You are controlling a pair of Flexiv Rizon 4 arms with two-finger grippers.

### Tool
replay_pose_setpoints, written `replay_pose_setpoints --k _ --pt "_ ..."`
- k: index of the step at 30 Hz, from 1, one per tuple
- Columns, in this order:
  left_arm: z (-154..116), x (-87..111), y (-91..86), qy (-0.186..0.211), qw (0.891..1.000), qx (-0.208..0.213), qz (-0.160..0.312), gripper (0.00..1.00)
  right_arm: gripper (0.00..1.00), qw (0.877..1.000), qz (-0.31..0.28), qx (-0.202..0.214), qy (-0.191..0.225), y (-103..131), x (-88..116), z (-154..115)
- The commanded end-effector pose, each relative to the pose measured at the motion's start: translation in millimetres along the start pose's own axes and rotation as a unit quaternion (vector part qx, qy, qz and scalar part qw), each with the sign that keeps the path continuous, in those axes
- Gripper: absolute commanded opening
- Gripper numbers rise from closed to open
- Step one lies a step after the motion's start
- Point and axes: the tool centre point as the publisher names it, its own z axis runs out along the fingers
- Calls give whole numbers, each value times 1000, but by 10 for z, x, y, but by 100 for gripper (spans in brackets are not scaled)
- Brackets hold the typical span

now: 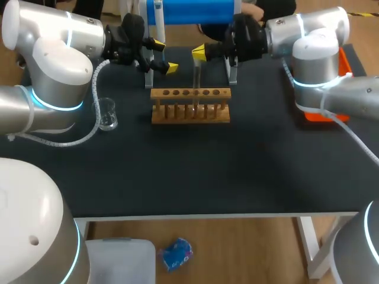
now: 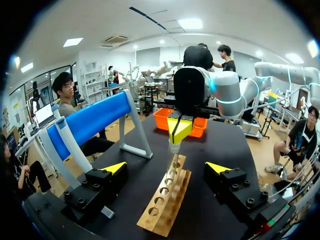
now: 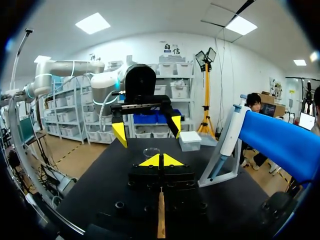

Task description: Invert the test tube, pick up the pipette, mount the tip to pipette, aspirate from beaker and dispense into the tube, eject the tip, return the pipette, and cap with the stopper.

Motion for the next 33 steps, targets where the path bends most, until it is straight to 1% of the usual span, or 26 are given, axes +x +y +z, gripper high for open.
replay_pose_setpoints --k 1,16,21,24,25,26,27,28,29,33 --pt "-3 -13 -7 3 1000 -2 0 100 0 1000 3 1 0 -64 7 10" --pt "-3 -13 -7 3 1000 -2 0 100 0 999 31 -24 -18 -179 53 -11" --pt "-3 -13 -7 3 1000 -2 0 100 0 999 31 -23 -19 -197 52 -14" --pt "-3 -13 -7 3 1000 -2 0 100 0 999 24 -18 -28 -147 37 -39" --pt "-3 -13 -7 3 1000 -2 0 100 8 999 25 -21 -28 -121 30 -55" --pt "-3 -13 -7 3 1000 -2 0 100 44 999 25 -22 -27 -89 30 -70" --pt "-3 -13 -7 3 1000 -2 0 100 93 999 21 -23 -26 -55 33 -85" --pt "-3 -13 -7 3 1000 -2 0 100 95 999 16 -20 -29 -24 32 -101" --pt "-3 -13 -7 3 1000 -2 0 100 100 999 15 -20 -28 11 31 -118" --pt "-3 -13 -7 3 1000 -2 0 100 100 999 -6 -11 -31 147 29 -199"
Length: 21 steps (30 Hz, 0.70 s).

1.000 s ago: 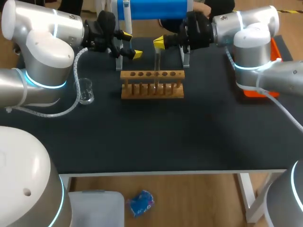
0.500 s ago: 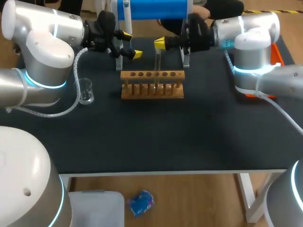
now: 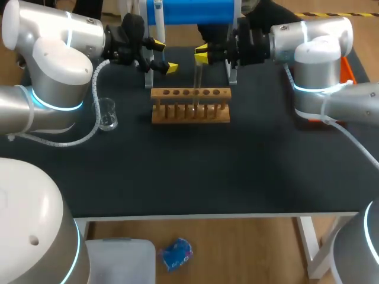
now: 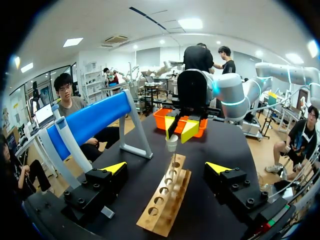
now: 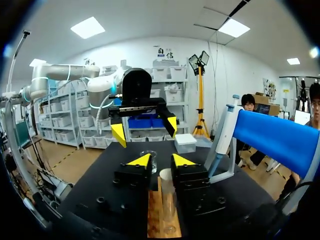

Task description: Invert the test tube, pick up the pipette, mount the tip to pipette, aspirate from beaker and dispense into the tube, eject the tip, return the pipette, and cap with the stopper.

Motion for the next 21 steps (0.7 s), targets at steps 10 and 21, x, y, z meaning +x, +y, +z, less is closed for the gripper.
replay_pose_setpoints --k 10,21 --pt "-3 -13 -7 3 1000 -2 0 100 100 994 -62 84 -12 302 8 -372" --pt "-3 -13 -7 3 1000 -2 0 100 100 985 -93 142 -34 291 28 -514"
